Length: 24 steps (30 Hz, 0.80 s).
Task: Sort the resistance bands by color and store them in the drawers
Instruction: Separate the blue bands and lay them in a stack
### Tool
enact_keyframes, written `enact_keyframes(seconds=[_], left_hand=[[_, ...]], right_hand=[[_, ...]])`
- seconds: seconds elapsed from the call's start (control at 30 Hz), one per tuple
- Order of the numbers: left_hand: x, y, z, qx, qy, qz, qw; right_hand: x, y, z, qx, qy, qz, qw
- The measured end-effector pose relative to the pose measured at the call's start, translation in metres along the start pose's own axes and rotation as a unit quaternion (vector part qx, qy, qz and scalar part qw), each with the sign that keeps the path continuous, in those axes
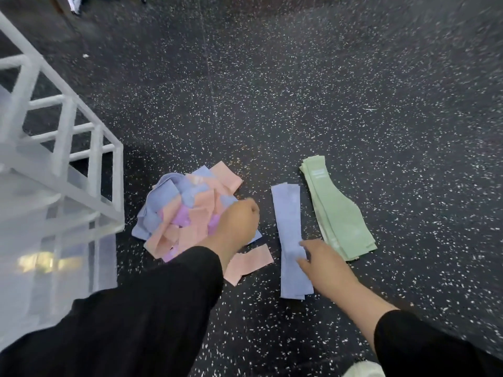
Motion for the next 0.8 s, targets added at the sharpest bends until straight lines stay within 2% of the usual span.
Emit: enact_keyframes(seconds=[0.1,0.2,0.33,0.5,0.63,0.7,0.77,0.8], left_hand=[[-0.017,0.030,-0.052,0.197,0.012,-0.087,0.976],[-0.030,0.047,-0.075,0.302,-0.008,-0.119,0.946],[-0.033,0.053,-0.078,0.323,-0.015,-0.104,0.941],[-0.031,0.051,-0.072,0.331,-0.036,-0.106,0.937],[-0.033,0.034,-0.046,0.229,-0.098,-0.142,0.958],[-0.039,0.022,-0.017,0.108,-0.151,-0.160,0.970],[-0.048,0.017,0.020,-0.045,-0.200,-0.150,0.967],[-0.052,0.015,0.035,-0.121,-0.188,-0.127,0.966]], right_hand=[[0.005,0.008,-0.007,-0.027,0.034,0.051,0.998],[0.009,0.008,-0.017,-0.018,0.066,0.052,0.996],[0.008,0.009,-0.030,-0.042,0.107,0.055,0.992],[0.009,0.011,-0.028,-0.033,0.091,0.050,0.994],[0.011,0.026,-0.015,-0.005,0.047,0.058,0.997],[0.015,0.039,-0.004,0.019,0.004,0.072,0.997],[0.019,0.055,0.009,0.063,-0.045,0.091,0.993],[0.021,0.064,0.015,0.090,-0.063,0.100,0.989]])
Point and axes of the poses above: each hand's wrist, its own x-axis towards the middle knuckle, its own z-axis out of the back of the hand, y = z × x, the point moved 7 cm from there along x, towards the middle knuckle, and after that the axes turned 13 degrees about z, right-handed, at the moved point
